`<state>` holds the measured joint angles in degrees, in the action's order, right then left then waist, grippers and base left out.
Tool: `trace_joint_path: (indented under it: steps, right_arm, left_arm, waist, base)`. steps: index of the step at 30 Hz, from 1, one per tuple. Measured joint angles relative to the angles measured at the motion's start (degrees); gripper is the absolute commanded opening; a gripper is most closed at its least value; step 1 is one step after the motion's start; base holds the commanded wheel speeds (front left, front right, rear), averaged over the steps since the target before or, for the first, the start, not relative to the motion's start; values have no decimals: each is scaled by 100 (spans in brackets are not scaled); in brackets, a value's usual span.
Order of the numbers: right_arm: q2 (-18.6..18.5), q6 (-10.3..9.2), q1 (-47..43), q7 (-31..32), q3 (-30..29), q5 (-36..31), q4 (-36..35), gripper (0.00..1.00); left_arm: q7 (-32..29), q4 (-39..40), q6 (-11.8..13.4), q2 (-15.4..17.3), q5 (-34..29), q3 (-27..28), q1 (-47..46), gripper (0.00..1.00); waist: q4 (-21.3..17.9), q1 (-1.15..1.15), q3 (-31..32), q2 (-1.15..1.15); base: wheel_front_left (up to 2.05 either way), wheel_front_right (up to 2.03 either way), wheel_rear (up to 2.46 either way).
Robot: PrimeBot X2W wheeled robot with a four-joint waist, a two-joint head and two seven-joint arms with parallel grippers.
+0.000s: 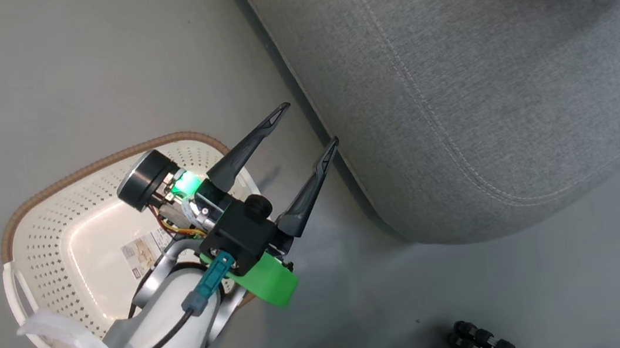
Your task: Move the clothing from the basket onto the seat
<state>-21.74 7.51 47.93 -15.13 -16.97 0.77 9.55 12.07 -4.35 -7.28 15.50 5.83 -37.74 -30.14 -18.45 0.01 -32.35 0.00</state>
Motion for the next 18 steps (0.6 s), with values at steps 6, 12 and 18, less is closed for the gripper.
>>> trace_joint_path:
  steps: [6, 12, 18]
  right_arm:
    - [505, 1, 208, 1, 18, -9, 855, 0]
    - [923, 1, 196, 0, -125, -31, 1206, 100]
    - [1288, 2, -378, 0, -515, -111, 1058, 100]
  left_arm:
    - [-14, 32, 36, 91, -32, 54, -106, 100]
    - [14, -47, 160, 104, 49, 97, -67, 100]
    - [147, -210, 322, 89, 178, 202, 127, 100]
  waist:
    - [242, 0, -513, 0]
    - [487, 0, -693, 0]
    - [548, 0, -481, 0]
  base:
    - [0, 0, 0]
    - [0, 0, 0]
    - [0, 0, 0]
